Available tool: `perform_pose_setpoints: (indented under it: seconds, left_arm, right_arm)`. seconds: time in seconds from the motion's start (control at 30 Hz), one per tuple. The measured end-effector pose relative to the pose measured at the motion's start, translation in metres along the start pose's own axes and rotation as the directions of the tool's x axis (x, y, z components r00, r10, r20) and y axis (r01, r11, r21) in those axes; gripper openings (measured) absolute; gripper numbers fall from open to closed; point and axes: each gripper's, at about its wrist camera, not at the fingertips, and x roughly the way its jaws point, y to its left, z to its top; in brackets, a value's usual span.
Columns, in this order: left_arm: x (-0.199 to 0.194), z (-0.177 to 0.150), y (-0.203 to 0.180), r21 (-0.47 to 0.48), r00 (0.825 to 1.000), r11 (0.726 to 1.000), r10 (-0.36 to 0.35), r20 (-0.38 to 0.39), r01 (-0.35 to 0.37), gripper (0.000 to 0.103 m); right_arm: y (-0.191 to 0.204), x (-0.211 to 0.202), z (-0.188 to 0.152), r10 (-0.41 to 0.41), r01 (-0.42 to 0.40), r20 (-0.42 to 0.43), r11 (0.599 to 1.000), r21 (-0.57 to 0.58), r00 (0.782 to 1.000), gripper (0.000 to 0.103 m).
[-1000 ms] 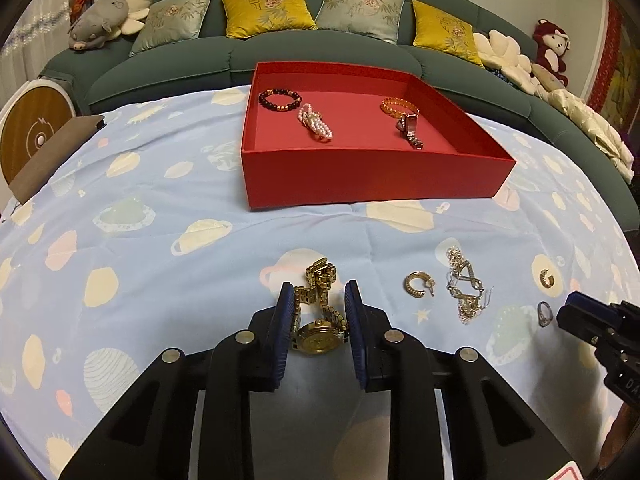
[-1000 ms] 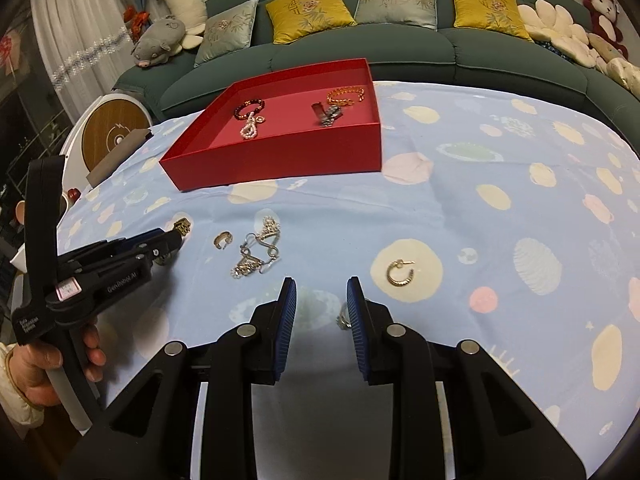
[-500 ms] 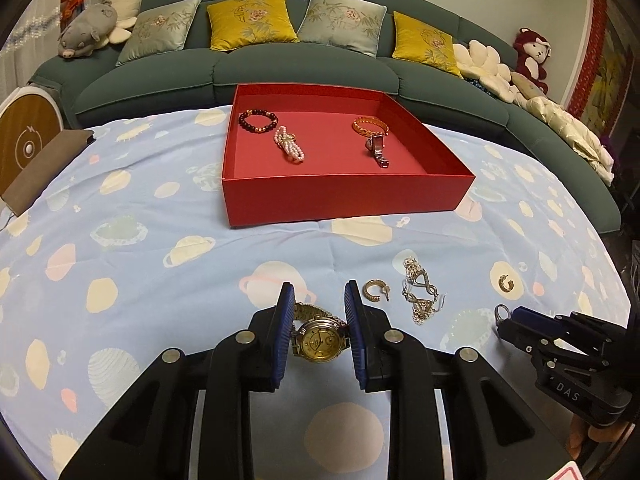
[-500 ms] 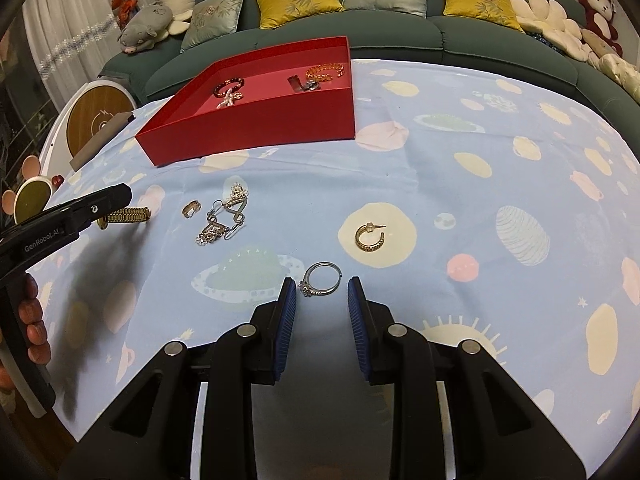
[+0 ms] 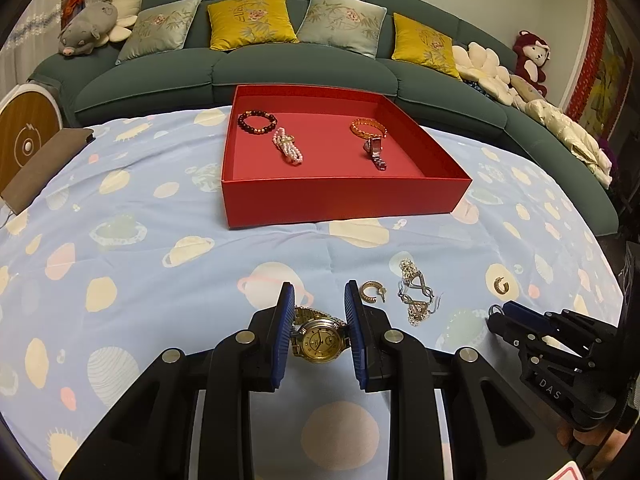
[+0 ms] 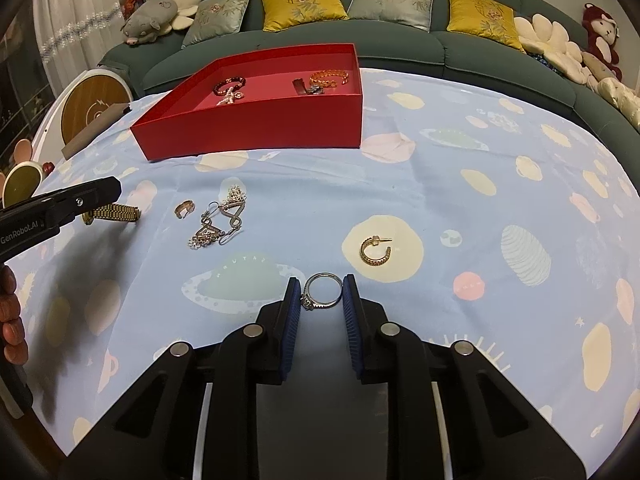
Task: Organize jewelry
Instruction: 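Carry both items over the red box and open the right tool to drop the ring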
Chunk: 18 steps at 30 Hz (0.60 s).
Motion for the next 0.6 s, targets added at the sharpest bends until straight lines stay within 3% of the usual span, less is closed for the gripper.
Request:
perform_pose_setpoints:
  seconds: [0.27,0.47,0.6]
  left_arm:
    - [-0.017,0.027,0.000,-0.021,0.998,0.999,-0.028,0.050,0.029,0.022]
    - [-0.028,0.073,-0.002,-0.006,0.991,1.000,-0.025,0.131,0.026,0.022]
    - [-0.010,0.101,0.002,0.000,0.989,1.000,0.008,0.151,-0.008,0.022]
  right_arm:
    - [0.001,-0.017,0.027,0.057,-0.061,0.065,0.997,0.058,0.996,0.021]
    - [0.012,-0.034,0.085,0.103,-0.118,0.173,0.990,0.075,0.979,0.021]
    - [0.018,-0.033,0.123,0.105,-0.118,0.208,0.992,0.050,0.972,0.021]
